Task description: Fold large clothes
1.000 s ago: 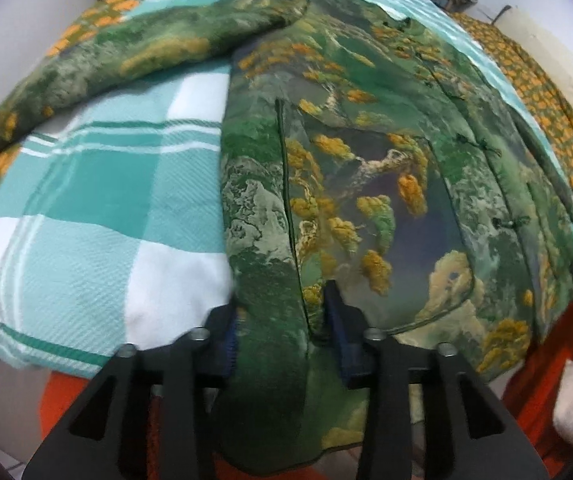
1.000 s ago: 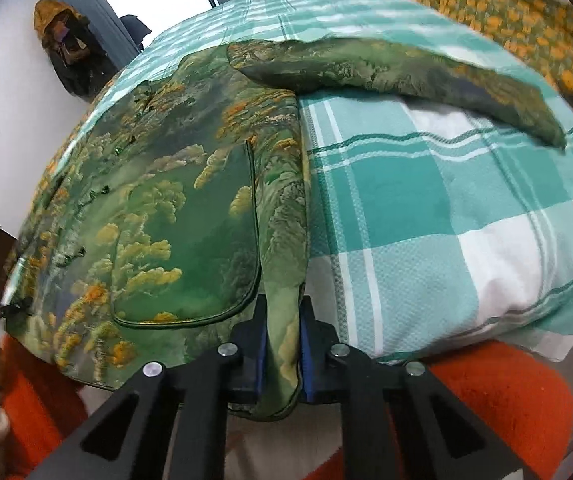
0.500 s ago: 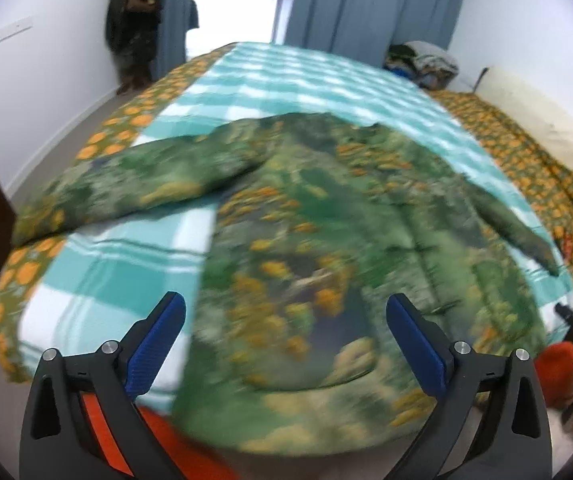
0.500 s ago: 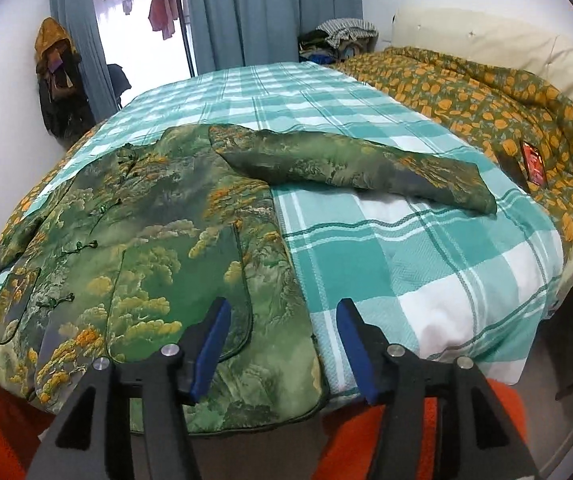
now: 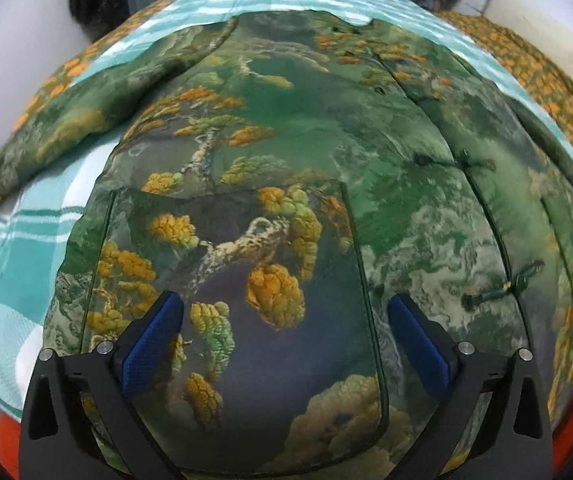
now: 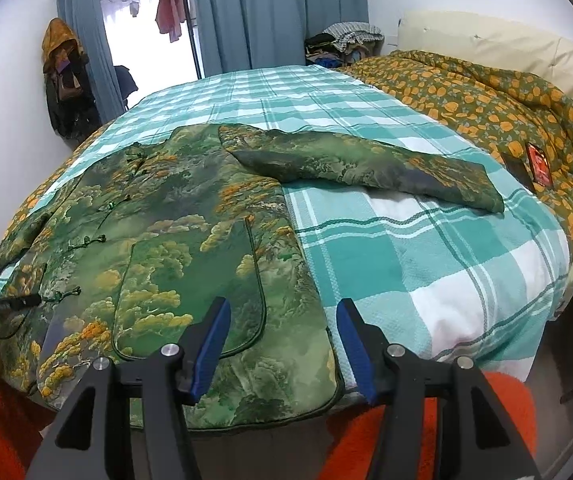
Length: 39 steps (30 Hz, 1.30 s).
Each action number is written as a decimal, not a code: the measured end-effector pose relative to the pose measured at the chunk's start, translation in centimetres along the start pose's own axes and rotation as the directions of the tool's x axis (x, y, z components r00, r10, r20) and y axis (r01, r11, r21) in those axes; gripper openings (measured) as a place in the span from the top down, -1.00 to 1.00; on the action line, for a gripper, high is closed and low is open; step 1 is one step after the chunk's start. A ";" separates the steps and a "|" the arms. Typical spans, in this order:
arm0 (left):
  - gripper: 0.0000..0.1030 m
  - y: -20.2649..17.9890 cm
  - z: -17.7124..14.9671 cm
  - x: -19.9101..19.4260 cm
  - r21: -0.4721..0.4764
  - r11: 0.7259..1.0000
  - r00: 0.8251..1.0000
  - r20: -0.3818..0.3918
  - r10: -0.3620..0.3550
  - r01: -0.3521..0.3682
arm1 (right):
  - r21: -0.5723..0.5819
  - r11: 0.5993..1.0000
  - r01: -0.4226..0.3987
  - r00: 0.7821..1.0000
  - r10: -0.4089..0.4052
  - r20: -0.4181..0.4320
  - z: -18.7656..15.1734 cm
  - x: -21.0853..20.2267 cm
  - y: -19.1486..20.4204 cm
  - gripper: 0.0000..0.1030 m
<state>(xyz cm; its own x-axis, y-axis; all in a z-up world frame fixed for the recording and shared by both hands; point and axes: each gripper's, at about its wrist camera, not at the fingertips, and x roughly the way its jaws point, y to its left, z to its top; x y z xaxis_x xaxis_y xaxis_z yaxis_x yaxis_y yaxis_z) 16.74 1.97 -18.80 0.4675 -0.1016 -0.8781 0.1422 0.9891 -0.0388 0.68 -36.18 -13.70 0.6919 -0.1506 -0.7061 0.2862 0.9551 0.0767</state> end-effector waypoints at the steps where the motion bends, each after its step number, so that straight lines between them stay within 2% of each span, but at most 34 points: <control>1: -0.99 -0.1 -0.1 0.0 0.007 1.000 1.000 -0.004 0.001 -0.001 | 0.010 1.000 0.000 1.000 0.000 -0.003 0.0 0.2 -0.2 -0.09; 6: -0.99 0.1 0.0 0.0 -0.006 1.000 1.000 -0.024 -0.009 0.009 | 0.063 0.998 -0.009 1.000 0.011 -0.029 0.0 1.0 -0.9 -0.09; 10: -0.99 -0.7 0.3 0.7 0.041 0.998 0.998 -0.036 0.045 -0.044 | 0.067 0.998 -0.010 0.999 0.012 -0.030 0.0 1.1 -0.8 -0.09; 13: -0.99 -1.4 0.0 0.8 0.071 0.994 0.997 -0.016 0.079 -0.078 | 0.057 0.998 -0.004 0.999 0.006 -0.037 -0.1 1.3 -0.6 -0.09; 17: -0.99 -0.7 0.0 0.5 0.051 0.998 0.999 -0.006 0.044 -0.044 | 0.058 0.998 0.003 0.999 -0.001 -0.037 -0.3 1.2 -0.7 -0.09; 26: -0.99 -0.3 -0.5 -2.8 0.021 0.999 0.996 0.081 0.037 -0.039 | 0.071 0.997 -0.001 1.000 0.003 -0.028 -0.2 1.0 -0.8 -0.09; 33: -0.99 0.4 0.1 -7.2 -0.027 0.999 0.984 0.178 0.023 -0.019 | 0.072 0.997 -0.020 1.000 0.020 -0.006 -0.2 0.4 -0.6 -0.09; 39: -0.99 1.5 0.2 -8.5 -0.064 0.997 0.977 0.209 0.045 -0.032 | 0.232 0.969 -0.083 0.996 0.075 0.043 1.3 0.3 -4.8 -0.09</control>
<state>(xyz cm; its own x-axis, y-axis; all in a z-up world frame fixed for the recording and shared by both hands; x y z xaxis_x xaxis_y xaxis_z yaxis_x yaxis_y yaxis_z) 13.20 4.34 -11.30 0.6455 -0.0769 -0.7599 0.0709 0.9967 -0.0407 0.33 -41.11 -13.37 0.7396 -0.0893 -0.6671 0.3734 0.8791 0.2963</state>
